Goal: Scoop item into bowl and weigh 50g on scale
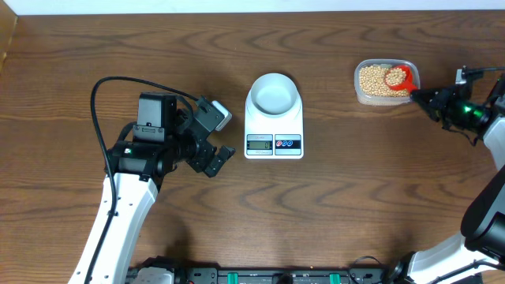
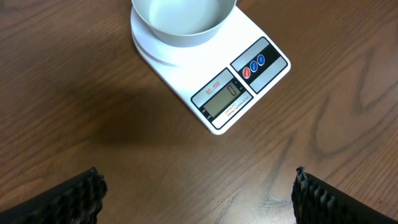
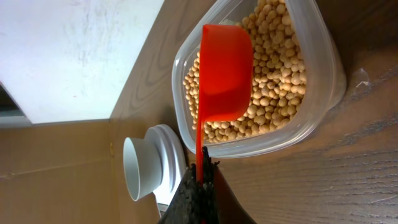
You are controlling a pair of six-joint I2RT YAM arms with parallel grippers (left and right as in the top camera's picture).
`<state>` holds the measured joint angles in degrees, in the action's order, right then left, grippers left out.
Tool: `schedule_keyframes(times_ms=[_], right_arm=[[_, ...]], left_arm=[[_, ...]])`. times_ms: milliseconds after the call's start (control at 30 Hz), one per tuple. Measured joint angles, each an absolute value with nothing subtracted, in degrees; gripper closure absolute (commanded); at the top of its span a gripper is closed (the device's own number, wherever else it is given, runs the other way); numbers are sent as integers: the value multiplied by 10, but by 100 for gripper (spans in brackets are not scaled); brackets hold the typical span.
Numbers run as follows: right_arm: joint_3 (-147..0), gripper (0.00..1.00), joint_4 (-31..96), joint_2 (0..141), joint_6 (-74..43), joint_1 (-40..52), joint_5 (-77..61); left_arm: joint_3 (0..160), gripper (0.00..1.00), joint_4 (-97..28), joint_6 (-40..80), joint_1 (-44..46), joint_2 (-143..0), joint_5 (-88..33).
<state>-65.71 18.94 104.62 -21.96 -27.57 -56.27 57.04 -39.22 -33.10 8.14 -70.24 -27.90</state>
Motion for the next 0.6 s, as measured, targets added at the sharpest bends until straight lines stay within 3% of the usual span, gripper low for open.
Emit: schedule_keyframes(times_ms=[600], right_arm=[[-657,99,173,1046,-221,-275,-600]], left_arm=[[570,2,-392,-331,81,-702,-279]])
